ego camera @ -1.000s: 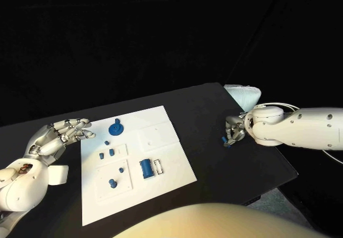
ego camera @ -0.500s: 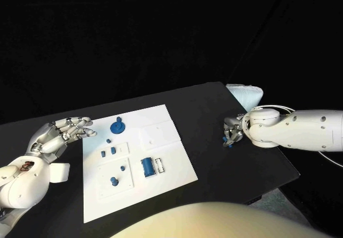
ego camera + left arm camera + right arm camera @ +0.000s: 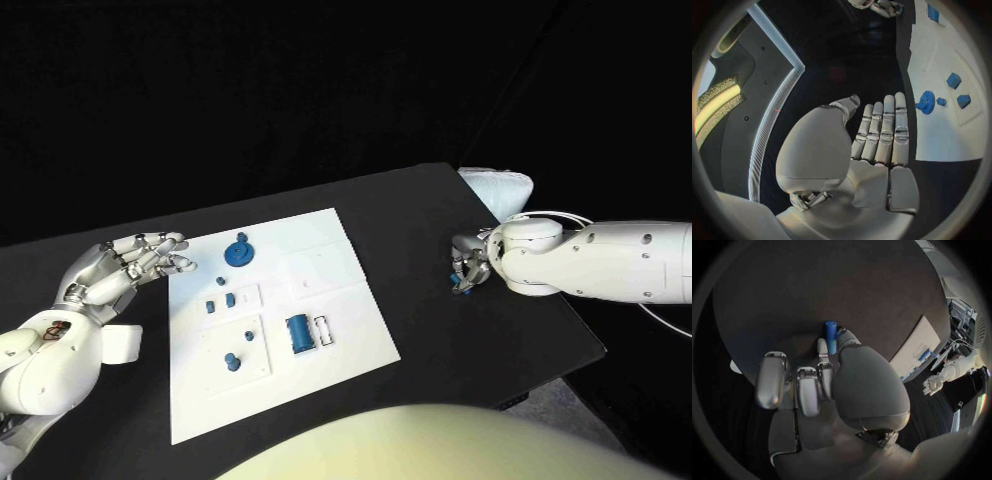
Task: Assemble the parts on the task board
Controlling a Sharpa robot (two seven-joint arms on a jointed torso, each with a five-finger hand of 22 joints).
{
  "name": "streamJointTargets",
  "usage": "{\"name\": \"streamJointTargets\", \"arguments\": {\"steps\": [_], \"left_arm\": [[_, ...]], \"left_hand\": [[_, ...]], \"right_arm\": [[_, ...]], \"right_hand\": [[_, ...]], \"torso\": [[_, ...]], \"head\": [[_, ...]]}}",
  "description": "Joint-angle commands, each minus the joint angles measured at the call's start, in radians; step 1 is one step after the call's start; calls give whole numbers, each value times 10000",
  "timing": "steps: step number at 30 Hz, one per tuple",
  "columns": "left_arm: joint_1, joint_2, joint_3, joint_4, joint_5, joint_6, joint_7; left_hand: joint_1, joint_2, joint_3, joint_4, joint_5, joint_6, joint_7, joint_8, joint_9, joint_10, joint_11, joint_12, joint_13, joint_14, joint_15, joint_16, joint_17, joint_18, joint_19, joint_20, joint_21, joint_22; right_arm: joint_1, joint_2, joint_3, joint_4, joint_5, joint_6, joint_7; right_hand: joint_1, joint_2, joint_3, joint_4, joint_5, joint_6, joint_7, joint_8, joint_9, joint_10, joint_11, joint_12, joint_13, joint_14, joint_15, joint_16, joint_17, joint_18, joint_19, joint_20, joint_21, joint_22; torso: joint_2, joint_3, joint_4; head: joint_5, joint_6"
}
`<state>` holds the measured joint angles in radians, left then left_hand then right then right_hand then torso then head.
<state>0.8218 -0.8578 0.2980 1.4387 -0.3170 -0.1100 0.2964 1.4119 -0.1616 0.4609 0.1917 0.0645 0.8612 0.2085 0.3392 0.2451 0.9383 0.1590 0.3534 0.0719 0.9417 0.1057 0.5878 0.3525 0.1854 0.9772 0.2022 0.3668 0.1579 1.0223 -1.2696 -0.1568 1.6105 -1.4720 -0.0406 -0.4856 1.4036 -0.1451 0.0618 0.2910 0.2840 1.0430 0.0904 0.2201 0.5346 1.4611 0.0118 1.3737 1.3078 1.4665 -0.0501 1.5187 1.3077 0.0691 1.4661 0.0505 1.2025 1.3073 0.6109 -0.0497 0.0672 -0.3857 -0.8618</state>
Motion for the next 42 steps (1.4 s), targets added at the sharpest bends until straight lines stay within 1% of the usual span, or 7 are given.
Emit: {"name": "streamJointTargets", "arguments": {"steps": [1,6,9,11,19,32,42], "left_arm": [[-6,8,5,31,50,37,64],[-12,9,5,28,35,47,46],[-15,8,5,32,14,63,34],[-16,6,5,33,3,68,29],[-20,10,5,34,-21,83,9],[-21,21,5,41,-52,124,-51],[-21,16,5,59,-62,170,-88]], "left_hand": [[0,49,-43,0,15,-44,43,65,-9,-53,5,62,14,-47,8,66,9,-39,14,63,-46,-9],[0,49,-43,0,15,-44,43,65,-9,-53,5,62,14,-47,8,66,9,-39,14,63,-46,-9],[1,49,-43,-1,15,-45,44,66,-10,-54,5,62,14,-48,9,67,10,-39,15,63,-47,-10],[26,49,-35,-17,19,-54,45,66,-15,-59,5,64,12,-54,7,69,16,-38,21,61,-54,-15],[40,47,-31,-27,20,-55,45,67,-16,-61,4,63,12,-56,6,70,17,-37,22,60,-55,-16],[85,45,-14,-61,22,-60,47,69,-19,-68,5,62,10,-63,4,69,20,-37,28,56,-60,-18],[98,37,-12,-73,21,-73,55,64,-24,-76,9,59,8,-69,6,68,21,-38,29,55,-62,-20]], "right_arm": [[-165,29,-113,-111,-86,259,-57],[-180,37,-112,-85,457,-65,102],[-182,29,-111,-71,890,-305,224],[-182,17,-111,-32,1105,-443,280],[-55,-155,-94,307,1745,-1023,328],[963,-383,-80,1716,2267,-1615,315],[1138,436,-82,2647,2604,-1948,431]], "right_hand": [[399,-127,943,33,165,120,43,-170,-541,117,-2,42,1486,894,-69,56,2138,-140,609,-95,84,1746],[580,-672,3334,-192,441,332,5,-138,-630,218,-35,217,1602,932,-93,163,2262,-183,644,-117,361,1876],[215,-909,4334,-582,414,378,-10,-36,-547,343,-29,434,1737,971,-90,283,2387,-223,677,-125,629,1979],[64,-896,4588,-726,491,408,-26,17,-503,389,-47,514,1786,986,-97,331,2437,-240,693,-131,754,2017],[-632,-840,5016,-966,392,436,-95,163,-426,519,-95,740,1925,1018,-135,437,2546,-281,731,-158,1041,2088],[-1701,-809,4830,-873,-518,465,-158,293,-443,645,-141,975,2076,1043,-174,521,2631,-324,768,-173,1338,2144],[-1873,-718,4746,-805,-783,484,-169,322,-475,673,-152,1031,2112,1043,-190,521,2631,-328,772,-180,1378,2151]], "torso": [[-1,0,-4],[-1,1,4],[-6,-11,5],[-3,-8,2],[-10,-24,10],[-9,-22,9],[-8,-23,-14]], "head": [[-3,-16],[6,-12],[22,-19],[45,-13],[89,4],[249,74],[744,105]]}}
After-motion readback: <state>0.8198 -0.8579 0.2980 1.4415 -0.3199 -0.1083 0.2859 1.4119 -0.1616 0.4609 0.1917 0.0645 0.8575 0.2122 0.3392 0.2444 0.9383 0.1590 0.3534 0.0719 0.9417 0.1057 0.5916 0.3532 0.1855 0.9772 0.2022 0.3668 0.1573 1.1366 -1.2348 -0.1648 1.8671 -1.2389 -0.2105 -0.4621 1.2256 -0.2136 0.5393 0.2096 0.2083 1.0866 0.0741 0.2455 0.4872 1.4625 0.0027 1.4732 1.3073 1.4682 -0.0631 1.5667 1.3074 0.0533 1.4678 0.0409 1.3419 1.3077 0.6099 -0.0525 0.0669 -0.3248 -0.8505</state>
